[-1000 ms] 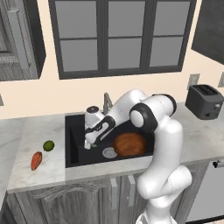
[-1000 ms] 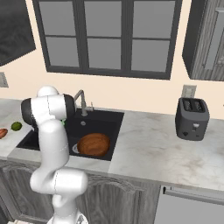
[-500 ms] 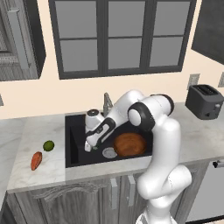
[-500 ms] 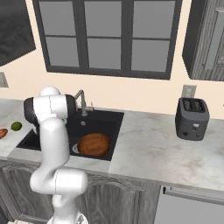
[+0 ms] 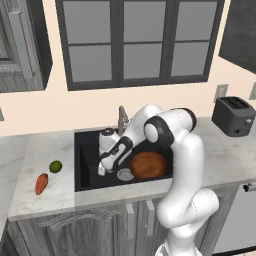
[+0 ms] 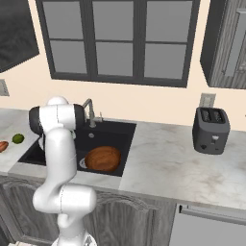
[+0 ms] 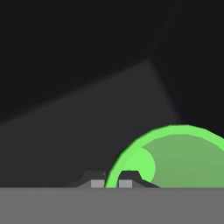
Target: Remove the lime and sweet potato from the sink. Then move the bowl and cup from the counter to the sink for washing.
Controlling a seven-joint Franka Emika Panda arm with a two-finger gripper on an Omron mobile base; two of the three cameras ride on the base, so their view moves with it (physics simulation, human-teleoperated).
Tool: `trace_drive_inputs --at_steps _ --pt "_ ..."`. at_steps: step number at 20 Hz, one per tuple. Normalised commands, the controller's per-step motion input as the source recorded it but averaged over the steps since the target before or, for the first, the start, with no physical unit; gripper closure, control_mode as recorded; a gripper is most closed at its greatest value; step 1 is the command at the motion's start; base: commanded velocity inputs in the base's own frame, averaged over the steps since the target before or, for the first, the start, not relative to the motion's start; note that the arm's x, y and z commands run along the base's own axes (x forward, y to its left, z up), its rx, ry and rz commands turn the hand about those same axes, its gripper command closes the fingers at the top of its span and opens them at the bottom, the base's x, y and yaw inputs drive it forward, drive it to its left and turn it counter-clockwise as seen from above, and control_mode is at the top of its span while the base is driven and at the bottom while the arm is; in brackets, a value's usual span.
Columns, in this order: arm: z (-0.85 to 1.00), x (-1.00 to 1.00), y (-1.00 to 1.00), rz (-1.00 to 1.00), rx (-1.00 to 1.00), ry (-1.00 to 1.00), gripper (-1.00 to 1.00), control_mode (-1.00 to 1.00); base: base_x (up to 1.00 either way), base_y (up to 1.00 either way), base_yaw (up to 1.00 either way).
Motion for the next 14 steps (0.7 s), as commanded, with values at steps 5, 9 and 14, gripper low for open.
trace_drive_inputs --at_steps 5,9,14 --pt "-0.19 0.04 -0.02 -0.01 0.0 0.0 1.0 -1.0 0.0 0.0 0.0" --pt "-0.21 0.08 -0.03 0.0 0.0 0.0 1.0 -1.0 0.0 0.0 0.0" --pt "-0.21 0.11 -0.01 0.0 0.0 0.0 1.0 -1.0 0.0 0.0 0.0"
